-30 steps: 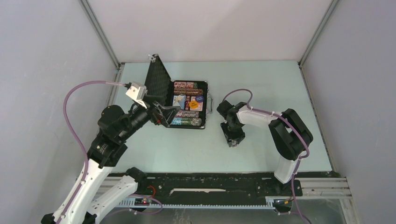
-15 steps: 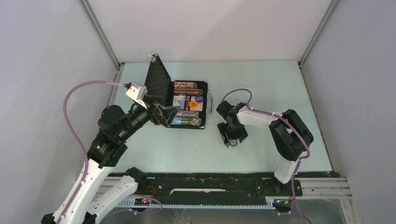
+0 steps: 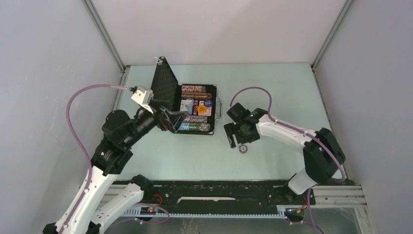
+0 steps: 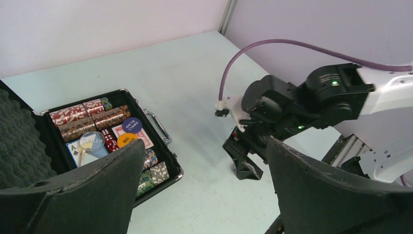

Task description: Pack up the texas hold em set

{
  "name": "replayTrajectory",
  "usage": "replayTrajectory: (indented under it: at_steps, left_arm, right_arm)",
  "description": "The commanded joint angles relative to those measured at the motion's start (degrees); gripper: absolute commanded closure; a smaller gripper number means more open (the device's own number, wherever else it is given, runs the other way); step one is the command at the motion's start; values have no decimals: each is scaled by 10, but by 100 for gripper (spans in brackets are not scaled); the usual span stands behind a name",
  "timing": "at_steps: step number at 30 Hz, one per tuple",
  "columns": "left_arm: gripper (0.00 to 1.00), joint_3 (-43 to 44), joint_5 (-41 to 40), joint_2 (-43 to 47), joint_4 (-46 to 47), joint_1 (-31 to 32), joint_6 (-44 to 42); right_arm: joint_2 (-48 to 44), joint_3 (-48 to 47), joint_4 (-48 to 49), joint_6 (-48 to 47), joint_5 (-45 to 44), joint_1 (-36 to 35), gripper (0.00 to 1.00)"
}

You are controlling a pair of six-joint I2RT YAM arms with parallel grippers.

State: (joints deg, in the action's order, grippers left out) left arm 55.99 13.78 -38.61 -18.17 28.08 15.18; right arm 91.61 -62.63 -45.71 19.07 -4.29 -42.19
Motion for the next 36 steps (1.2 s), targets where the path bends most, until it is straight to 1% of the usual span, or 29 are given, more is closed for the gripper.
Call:
replayTrajectory:
  at_steps: [1,8,11,14,18,20,28,30,32,33,36]
  left_arm:
    - [0,-18,12,6,22,-5,13]
    - [0,-24,-16,22,29,-5,13]
    - [0,-31,-35,28,36,-5,21]
    - [0,-38,-61,33,43,-5,34]
    - [0,-46,-93,34,49,-5,41]
    - [0,-50,-95,39,52,-5,37]
    - [0,-65,-87,45,64,-5,24]
    - [0,-61,-75,41,64,-5,30]
    - [0,-55,-55,37,60,-5,36]
    - [0,-52,-49,35,58,-5,38]
    - [0,-48,-29,35,56,-5,49]
  right_arm:
    - [-84,9,-17,23,-41,-16,8]
    - [-211,44,-12,53,-88,-36,7]
    - [-255,66,7,64,-123,-52,1]
    - [-280,82,22,107,-153,-55,0]
    - [-283,89,29,133,-159,-52,1]
    - [-281,89,41,138,-146,-50,0]
    - [-244,87,61,208,-90,-36,0]
    - [-234,81,41,253,-115,-27,0]
    - [-226,73,-7,361,-148,-10,0]
    - [-223,74,-24,418,-138,2,0]
    - [-204,79,-34,514,-73,40,0]
